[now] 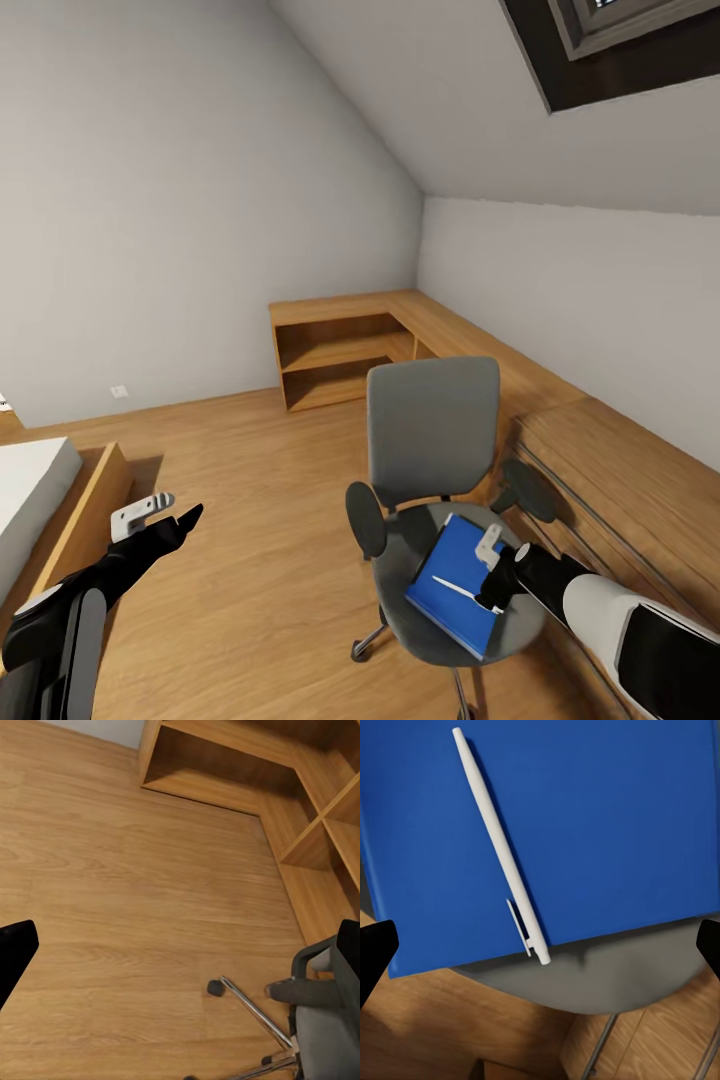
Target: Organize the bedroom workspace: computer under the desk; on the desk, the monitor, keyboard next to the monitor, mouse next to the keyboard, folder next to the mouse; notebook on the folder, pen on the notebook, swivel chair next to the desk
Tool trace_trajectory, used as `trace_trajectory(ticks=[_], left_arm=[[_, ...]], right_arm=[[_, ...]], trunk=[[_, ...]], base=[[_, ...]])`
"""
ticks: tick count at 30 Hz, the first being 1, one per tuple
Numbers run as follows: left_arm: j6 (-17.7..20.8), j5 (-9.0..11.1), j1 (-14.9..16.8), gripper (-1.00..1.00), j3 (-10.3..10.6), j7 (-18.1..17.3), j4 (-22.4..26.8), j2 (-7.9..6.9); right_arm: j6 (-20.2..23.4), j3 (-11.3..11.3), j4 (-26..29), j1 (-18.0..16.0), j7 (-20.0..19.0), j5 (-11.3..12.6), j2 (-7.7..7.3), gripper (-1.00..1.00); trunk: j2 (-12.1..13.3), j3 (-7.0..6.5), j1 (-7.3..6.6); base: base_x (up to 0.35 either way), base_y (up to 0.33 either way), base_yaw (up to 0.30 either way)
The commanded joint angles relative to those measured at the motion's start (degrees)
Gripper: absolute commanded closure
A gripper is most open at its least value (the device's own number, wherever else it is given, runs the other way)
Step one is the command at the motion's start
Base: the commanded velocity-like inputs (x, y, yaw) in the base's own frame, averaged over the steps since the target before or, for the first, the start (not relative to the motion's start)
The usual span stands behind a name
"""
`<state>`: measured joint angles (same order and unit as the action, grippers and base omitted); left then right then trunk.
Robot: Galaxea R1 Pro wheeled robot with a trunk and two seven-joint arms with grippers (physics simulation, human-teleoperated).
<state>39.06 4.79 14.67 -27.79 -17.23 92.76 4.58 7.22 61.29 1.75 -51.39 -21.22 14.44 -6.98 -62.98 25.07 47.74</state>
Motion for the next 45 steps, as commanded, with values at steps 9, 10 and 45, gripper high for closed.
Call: trace_trajectory(ticks=[9,10,45], left_arm=[[0.45,0.49,0.03,-1.0,-0.16,-0.06,0.05,0.08],[0.47,0.49,0.04,-1.0,-0.16,-0.06,0.05,0.08],[0.47,0.49,0.03,-1.0,-0.16,-0.01,0.05,0.08]], right_arm=[[0.43,0.49,0.18,-0.03,-0.09,0.53,0.1,-1.0],[0.43,0.49,0.18,-0.03,-0.08,0.54,0.11,-1.0],[0.34,0.48,0.18,-0.03,-0.05,0.5,0.12,-1.0]], trunk=[[-3.67,1.68,1.99],[-4.07,1.86,2.21],[-18.11,8.15,9.89]], base=[[0.0,0.0,0.0],[0.0,0.0,0.0],[0.0,0.0,0.0]])
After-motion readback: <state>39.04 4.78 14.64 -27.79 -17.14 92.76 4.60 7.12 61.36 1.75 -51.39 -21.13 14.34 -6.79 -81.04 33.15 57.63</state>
